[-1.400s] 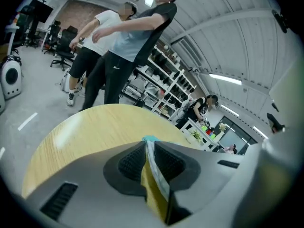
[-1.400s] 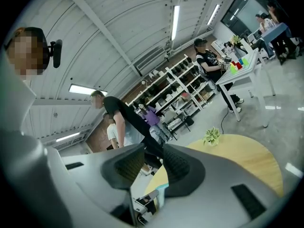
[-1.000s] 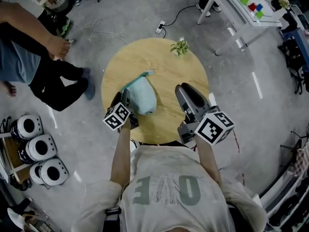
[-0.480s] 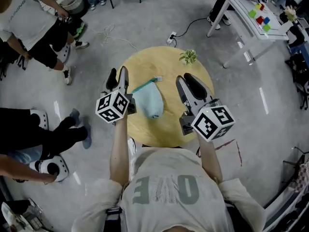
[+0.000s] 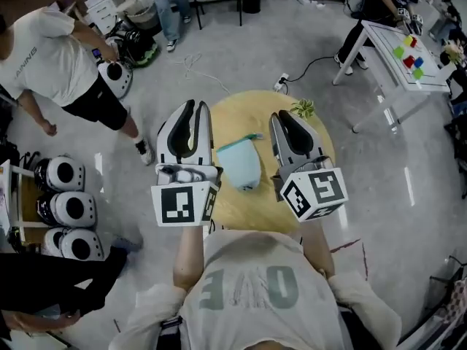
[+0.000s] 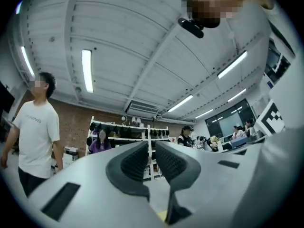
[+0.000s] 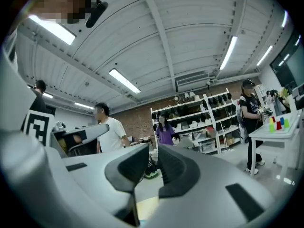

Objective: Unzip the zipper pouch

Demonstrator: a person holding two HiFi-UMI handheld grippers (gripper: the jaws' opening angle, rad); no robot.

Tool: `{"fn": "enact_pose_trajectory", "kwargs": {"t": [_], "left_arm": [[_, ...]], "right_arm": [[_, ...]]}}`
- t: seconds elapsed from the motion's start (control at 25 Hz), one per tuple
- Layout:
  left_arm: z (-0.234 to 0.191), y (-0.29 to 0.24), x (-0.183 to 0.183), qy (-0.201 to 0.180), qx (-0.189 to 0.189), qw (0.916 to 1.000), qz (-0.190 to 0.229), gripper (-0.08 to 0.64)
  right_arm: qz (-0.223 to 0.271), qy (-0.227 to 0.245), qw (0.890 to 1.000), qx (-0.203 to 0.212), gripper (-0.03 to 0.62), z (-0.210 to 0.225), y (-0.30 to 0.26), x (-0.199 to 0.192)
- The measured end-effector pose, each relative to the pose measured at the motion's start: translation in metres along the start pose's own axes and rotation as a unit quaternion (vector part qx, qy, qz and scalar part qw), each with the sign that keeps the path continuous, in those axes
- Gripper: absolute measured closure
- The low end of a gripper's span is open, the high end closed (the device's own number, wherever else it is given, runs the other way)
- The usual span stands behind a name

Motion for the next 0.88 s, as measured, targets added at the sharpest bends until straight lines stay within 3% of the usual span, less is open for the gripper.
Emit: {"fn": "enact_pose_trajectory", "kwargs": {"t": [0.2, 0.88], "left_arm": [[0.005, 0.029, 0.008, -0.045, 0.02, 0.9987, 0.016, 0.526], [-0.001, 0.05, -0.001, -0.041, 0.033, 0.9986, 0.006, 0.529]], "right_arm": [[0.016, 0.046, 0.999, -0.009, 0.551, -0.02, -0.001, 0.002], [0.005, 0.043, 0.999, -0.03, 0.563, -0.023, 0.02, -0.012]]}}
Point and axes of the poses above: the fingertips, and each gripper's own axes: y backward along the fingers, z to its right, x out of its top, the point moved 10 cm from there along y, backward along the fingers, and after that the axes turned 8 degrees about x, right-handed, at the moved point
